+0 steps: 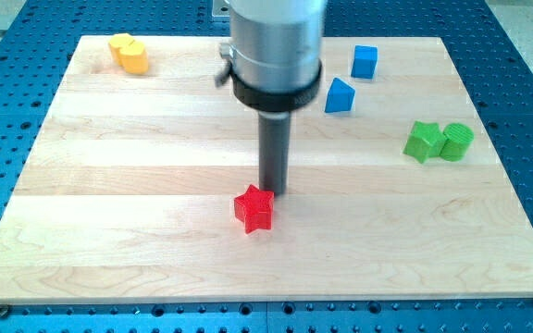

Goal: Place the red circle at the center of the board

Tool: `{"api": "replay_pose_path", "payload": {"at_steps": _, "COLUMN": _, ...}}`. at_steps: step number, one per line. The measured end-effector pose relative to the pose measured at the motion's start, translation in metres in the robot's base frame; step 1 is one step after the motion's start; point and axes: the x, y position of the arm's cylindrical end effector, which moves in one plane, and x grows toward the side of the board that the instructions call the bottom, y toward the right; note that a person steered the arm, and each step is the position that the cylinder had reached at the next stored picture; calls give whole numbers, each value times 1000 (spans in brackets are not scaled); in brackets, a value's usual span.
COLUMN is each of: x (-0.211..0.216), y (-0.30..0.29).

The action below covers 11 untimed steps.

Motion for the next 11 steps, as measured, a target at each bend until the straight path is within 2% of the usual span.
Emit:
{"api": "replay_pose_path", "payload": {"at_steps": 1, "x": 46, "y": -14}}
{"api": "replay_pose_path", "payload": {"at_steps": 2, "x": 37, "y": 1}}
{"api": "replay_pose_path", "payload": {"at_steps": 4, "x": -63, "y": 71}}
{"api": "replay_pose_path", "payload": {"at_steps": 5, "x": -79, "y": 109}}
{"api": "replay_pose_path", "payload": {"at_steps": 6, "x": -123, "y": 165}}
{"api": "replay_pose_path", "payload": {"at_steps": 7, "x": -174, "y": 139}}
{"api": "replay_pose_path", "payload": {"at_steps": 8, "x": -161, "y": 164}}
{"api": "replay_pose_path", "payload": {"at_steps": 11, "x": -166, "y": 164}}
